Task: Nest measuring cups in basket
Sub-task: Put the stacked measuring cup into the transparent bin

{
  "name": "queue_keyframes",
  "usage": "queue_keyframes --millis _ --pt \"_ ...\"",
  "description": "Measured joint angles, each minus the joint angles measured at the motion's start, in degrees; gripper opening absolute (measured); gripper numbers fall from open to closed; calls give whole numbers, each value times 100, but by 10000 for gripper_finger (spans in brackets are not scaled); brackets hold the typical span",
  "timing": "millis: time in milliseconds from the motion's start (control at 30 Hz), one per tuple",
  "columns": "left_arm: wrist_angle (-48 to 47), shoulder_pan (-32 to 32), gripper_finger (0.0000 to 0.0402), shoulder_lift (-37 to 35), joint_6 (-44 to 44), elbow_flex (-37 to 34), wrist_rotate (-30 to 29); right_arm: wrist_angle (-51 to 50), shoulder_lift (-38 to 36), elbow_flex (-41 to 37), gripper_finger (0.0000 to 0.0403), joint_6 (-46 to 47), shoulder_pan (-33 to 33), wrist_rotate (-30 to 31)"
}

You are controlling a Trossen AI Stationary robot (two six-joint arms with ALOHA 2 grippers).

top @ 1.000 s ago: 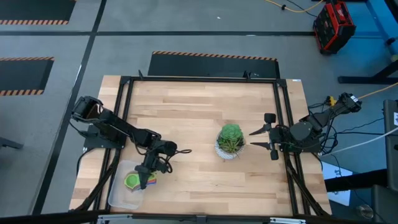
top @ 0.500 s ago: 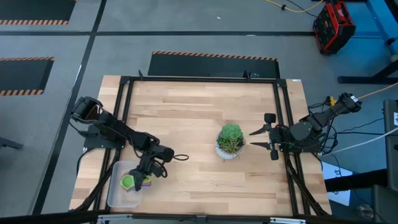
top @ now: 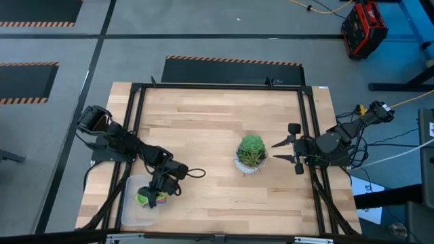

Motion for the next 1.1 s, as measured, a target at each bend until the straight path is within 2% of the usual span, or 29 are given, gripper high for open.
queue_keyframes --millis 400,1100 --pt "18 -22 95 -2 -131 7 -537 2 0 0 173 0 1 0" --pt "64 -20 96 -2 -227 7 -527 2 0 0 173 0 2 0"
